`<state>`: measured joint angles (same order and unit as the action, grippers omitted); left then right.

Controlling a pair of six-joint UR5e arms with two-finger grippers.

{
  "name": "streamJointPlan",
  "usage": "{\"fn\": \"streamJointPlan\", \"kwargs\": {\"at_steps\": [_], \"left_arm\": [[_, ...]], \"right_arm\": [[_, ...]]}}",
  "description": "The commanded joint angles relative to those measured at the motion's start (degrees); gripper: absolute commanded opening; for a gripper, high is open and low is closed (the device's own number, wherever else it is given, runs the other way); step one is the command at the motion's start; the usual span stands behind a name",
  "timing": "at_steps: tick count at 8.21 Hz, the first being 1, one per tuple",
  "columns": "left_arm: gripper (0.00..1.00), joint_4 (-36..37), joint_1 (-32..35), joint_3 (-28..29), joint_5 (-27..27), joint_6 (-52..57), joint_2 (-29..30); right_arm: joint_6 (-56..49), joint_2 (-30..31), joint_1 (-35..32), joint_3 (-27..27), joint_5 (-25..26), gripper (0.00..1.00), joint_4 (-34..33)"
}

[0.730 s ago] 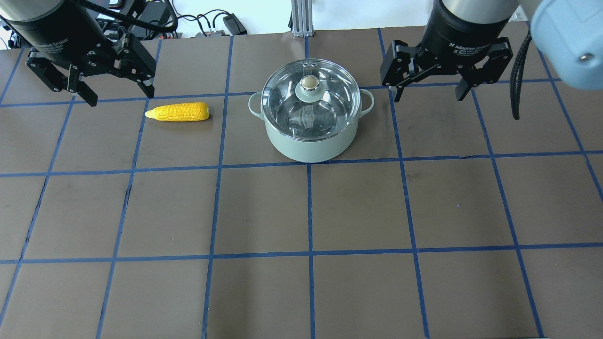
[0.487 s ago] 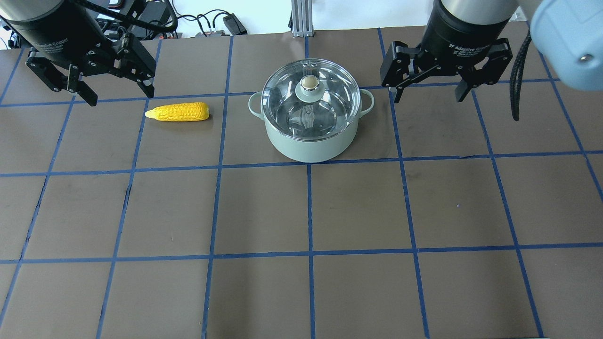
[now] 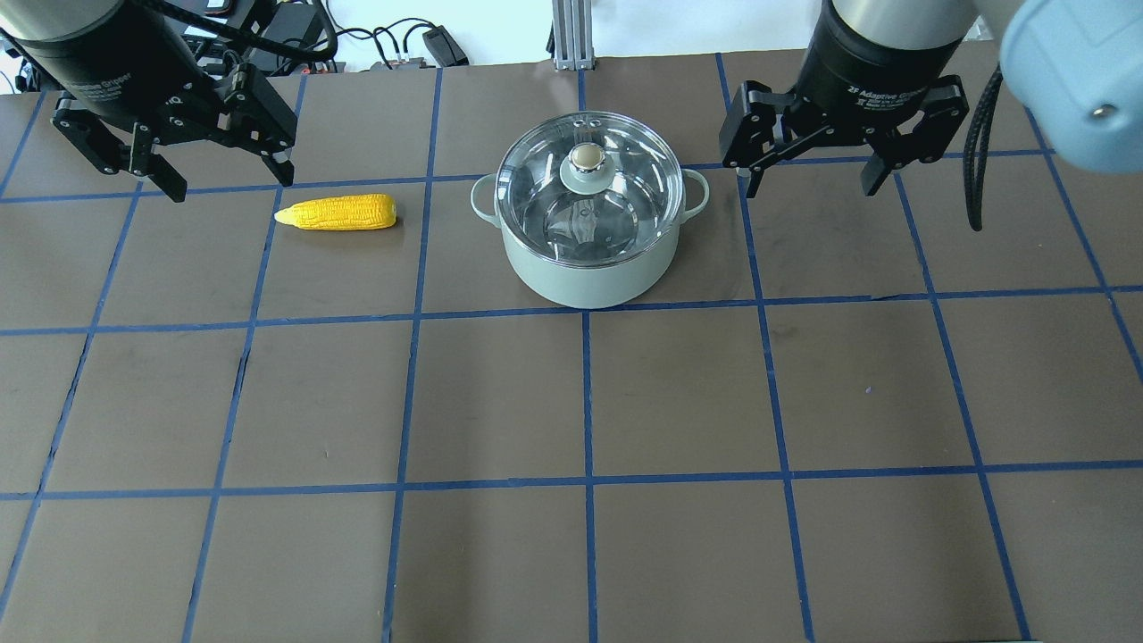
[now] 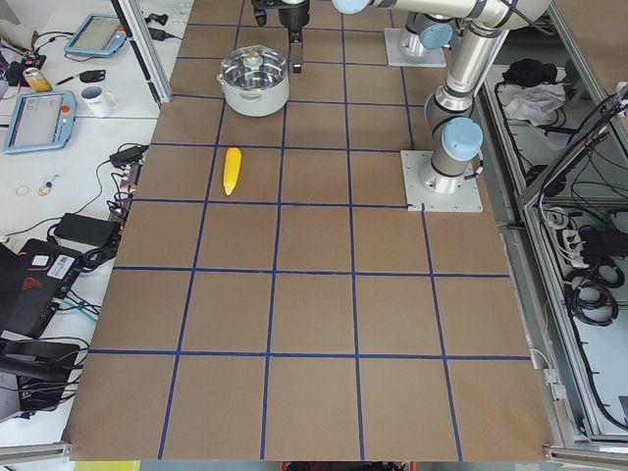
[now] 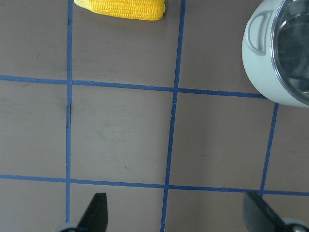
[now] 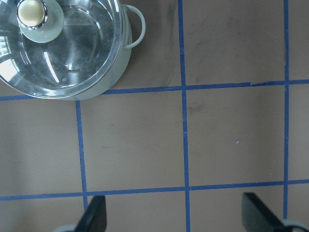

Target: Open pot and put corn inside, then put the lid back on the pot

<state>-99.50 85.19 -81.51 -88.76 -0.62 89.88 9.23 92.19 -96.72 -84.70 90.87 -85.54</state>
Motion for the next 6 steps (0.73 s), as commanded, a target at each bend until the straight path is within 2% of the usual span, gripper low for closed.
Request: {"fn": "streamJointPlan", "kwargs": {"at_steps": [1, 2, 3, 5, 6], "left_arm": [[1.00, -0.2, -0.1, 0.0, -0.5, 0.0, -0.1], [1.00, 0.2, -0.1, 0.0, -0.3, -0.1, 0.1], [1.00, 0.4, -0.1, 0.1, -0.4, -0.1, 0.2], [1.00, 2.4, -0.2, 0.2, -0.2, -0.1, 0.8], [1.00, 3.9, -0.2, 0.5, -0.2, -0.1, 1.8]], "right_arm": [[0.3, -0.3, 0.0, 0.0, 0.2, 0.99, 0.0], [0.7, -2.1, -0.1, 0.1, 0.1, 1.00, -0.5], [0.9, -7.0, -0.5, 1.8, 0.2, 1.00, -4.4], [2.9, -16.0, -1.5, 8.3, 0.4, 1.00, -6.8], [6.9, -20.2, -2.7, 11.1, 0.2, 1.00, -10.2]]}}
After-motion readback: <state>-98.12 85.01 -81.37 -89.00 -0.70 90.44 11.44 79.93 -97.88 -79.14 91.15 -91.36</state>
